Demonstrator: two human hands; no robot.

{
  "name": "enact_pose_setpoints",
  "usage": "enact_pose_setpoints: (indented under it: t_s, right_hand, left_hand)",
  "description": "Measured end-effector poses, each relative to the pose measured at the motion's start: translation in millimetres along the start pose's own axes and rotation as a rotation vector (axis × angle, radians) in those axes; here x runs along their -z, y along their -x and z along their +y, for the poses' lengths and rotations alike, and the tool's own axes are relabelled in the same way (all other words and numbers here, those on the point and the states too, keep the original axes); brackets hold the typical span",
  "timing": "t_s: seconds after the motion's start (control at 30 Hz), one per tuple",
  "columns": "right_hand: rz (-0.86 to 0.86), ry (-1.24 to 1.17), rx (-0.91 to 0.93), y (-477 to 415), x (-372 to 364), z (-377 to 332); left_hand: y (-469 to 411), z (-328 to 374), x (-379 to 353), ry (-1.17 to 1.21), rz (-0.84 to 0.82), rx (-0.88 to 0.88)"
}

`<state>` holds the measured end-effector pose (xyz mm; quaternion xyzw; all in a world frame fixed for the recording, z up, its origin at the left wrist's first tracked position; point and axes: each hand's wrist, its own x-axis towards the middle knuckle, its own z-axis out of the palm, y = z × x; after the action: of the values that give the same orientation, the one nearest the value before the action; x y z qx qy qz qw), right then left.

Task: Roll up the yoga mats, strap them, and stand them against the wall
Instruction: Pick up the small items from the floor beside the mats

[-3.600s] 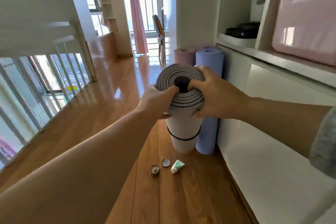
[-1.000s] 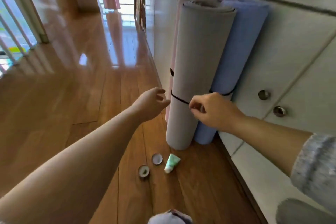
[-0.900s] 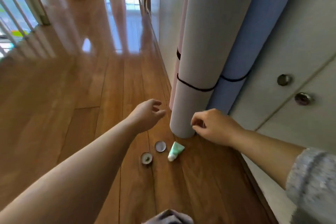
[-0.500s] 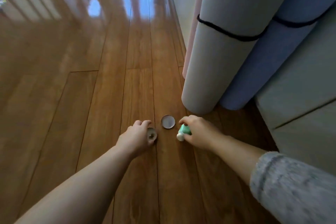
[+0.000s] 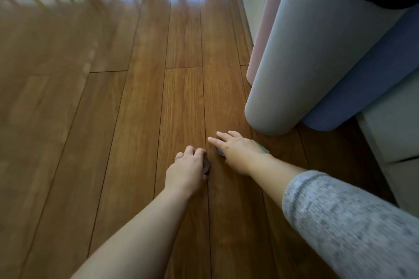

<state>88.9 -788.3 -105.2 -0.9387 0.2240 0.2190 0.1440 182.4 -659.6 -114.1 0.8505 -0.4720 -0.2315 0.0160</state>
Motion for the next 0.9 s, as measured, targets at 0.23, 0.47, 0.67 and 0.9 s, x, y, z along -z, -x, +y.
enact_pose_setpoints:
  t_s: [0.23, 0.47, 0.67, 0.9]
  right_hand:
    - [0.271, -0.156, -0.017, 5.5, -8.6, 0.6]
    - [0.514, -1.054, -0.256, 19.7, 8.6, -2.5]
    - [0.499, -1.517, -0.224, 40.4, 12.3, -19.2]
    - [0.367, -1.661, -0.119, 54.5, 21.8, -22.0]
  left_hand:
    - [-0.6, -4.5, 1.6, 0.074, 0.019, 0.019]
    - [-1.9, 10.2, 13.1, 0.543, 0.11, 0.123]
    - [6.5, 15.9, 37.7, 0.906, 0.091, 0.075]
    - [18.5, 21.1, 69.8, 1.13, -0.109, 0.019]
